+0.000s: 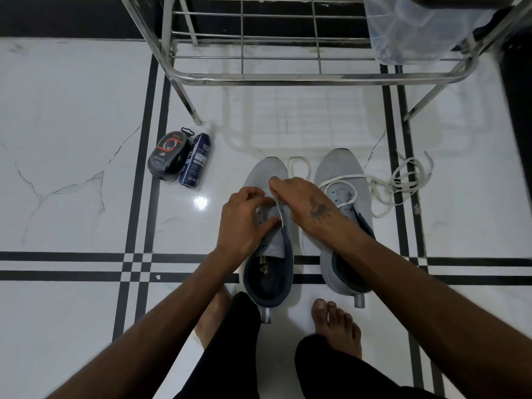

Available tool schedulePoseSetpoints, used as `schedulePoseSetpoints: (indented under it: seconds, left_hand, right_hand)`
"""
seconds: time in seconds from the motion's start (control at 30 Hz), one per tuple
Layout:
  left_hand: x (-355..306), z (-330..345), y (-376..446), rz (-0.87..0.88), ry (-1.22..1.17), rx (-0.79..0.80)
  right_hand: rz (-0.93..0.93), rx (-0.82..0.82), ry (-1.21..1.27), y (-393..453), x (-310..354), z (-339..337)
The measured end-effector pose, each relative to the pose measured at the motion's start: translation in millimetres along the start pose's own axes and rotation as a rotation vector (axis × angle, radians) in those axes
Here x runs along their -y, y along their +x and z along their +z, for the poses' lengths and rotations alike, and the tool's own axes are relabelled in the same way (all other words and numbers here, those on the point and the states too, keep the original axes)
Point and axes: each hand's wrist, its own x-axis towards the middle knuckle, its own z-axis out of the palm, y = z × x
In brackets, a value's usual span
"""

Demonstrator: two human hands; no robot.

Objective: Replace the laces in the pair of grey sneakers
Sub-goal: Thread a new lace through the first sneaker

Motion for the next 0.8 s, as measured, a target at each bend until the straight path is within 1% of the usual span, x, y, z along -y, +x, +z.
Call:
schedulePoseSetpoints:
  seconds: [0.07,0.13,0.23,0.27,0.33,0.4,0.47,0.57,0.67,0.8]
  left_hand:
    - [1,1,0,0.004,0.009,-0.002]
    - [0,3,-2,0.0,0.011,-0.015]
    - [-2,5,-2,0.003,0.018,-0.035]
    - [-2,6,-2,0.006,0.022,-0.038]
    - [-3,7,-3,0.007,0.029,-0.041]
    - [-2,9,-4,0.007,0.032,-0.044]
    - [-2,9,-6,0.015,0.032,-0.048]
    - [0,11,-4,0.027,0.041,-0.043]
    - [0,14,3,-0.023,0.074,-0.025]
    - [-6,23,6,-0.087,0.131,-0.096]
  right_hand:
    - [0.076,-0.01,0.04,3,-2,5]
    - [0.281,-0.053,0.178,2,-3,11]
    - [0.562,-0.247,0.419,-2,2,22]
    - [0.635,-0.316,0.47,-4,5,27]
    - [0.729,-0.43,0.497,-9,11,35]
    - [0.761,-0.507,0.531,-15,15,41]
    - [0.75,-0.542,0.606,-20,17,42]
    - [0.739,-0.513,0.624,-23,16,39]
    - [0.725,-0.47,0.597,-26,19,38]
    - [0.708,-0.437,0.638,-31,19,39]
